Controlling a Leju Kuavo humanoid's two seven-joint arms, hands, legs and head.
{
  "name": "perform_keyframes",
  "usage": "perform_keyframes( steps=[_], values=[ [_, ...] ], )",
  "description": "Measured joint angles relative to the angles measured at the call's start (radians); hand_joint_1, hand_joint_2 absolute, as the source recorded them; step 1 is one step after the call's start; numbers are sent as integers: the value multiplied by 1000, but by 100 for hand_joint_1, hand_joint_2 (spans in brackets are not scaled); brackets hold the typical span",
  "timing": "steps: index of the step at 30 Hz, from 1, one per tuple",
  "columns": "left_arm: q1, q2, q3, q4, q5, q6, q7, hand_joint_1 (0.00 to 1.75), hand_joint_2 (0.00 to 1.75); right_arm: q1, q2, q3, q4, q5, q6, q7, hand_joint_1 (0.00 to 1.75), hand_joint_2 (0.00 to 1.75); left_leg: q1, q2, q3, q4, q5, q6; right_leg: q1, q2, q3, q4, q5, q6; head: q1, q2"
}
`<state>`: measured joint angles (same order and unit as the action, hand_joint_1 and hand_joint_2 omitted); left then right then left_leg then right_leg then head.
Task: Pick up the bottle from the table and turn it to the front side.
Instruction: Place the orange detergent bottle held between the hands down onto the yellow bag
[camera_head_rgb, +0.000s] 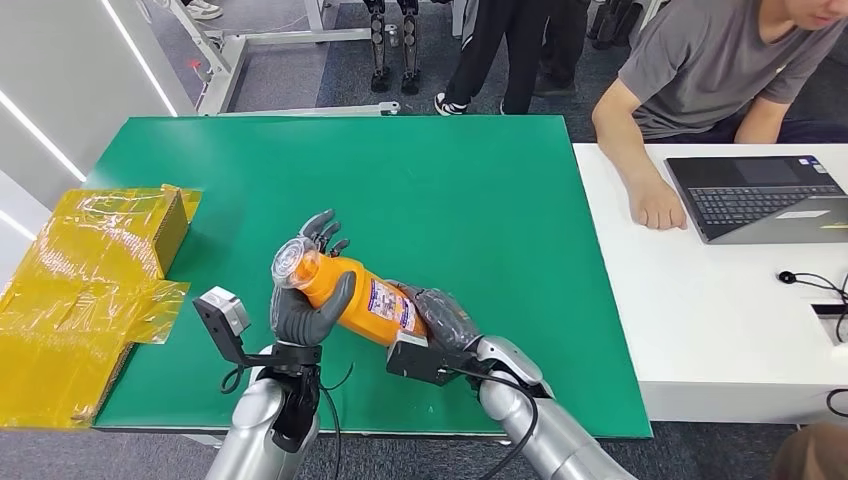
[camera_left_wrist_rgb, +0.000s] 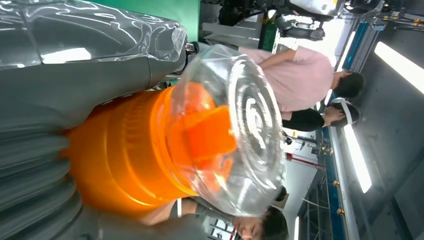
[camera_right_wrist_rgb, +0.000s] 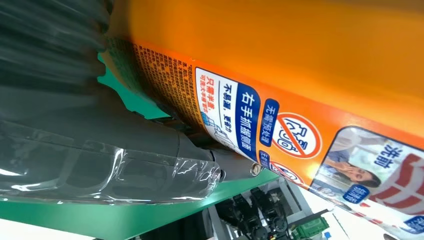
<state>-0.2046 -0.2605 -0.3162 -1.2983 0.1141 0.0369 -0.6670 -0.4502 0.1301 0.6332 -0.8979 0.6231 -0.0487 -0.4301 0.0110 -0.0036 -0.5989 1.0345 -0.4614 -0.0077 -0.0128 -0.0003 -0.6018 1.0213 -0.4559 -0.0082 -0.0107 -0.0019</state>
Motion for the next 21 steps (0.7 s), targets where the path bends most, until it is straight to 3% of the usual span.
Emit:
perform_keyframes(
  steps=[21],
  values=[
    [11,-1,15,-27,-6,-1,-8,175,175,-8,10,2,16,-17,-38,-2,175,175,0,0,0,0,0,0,0,0,0,0,0,0,0,0]
  ],
)
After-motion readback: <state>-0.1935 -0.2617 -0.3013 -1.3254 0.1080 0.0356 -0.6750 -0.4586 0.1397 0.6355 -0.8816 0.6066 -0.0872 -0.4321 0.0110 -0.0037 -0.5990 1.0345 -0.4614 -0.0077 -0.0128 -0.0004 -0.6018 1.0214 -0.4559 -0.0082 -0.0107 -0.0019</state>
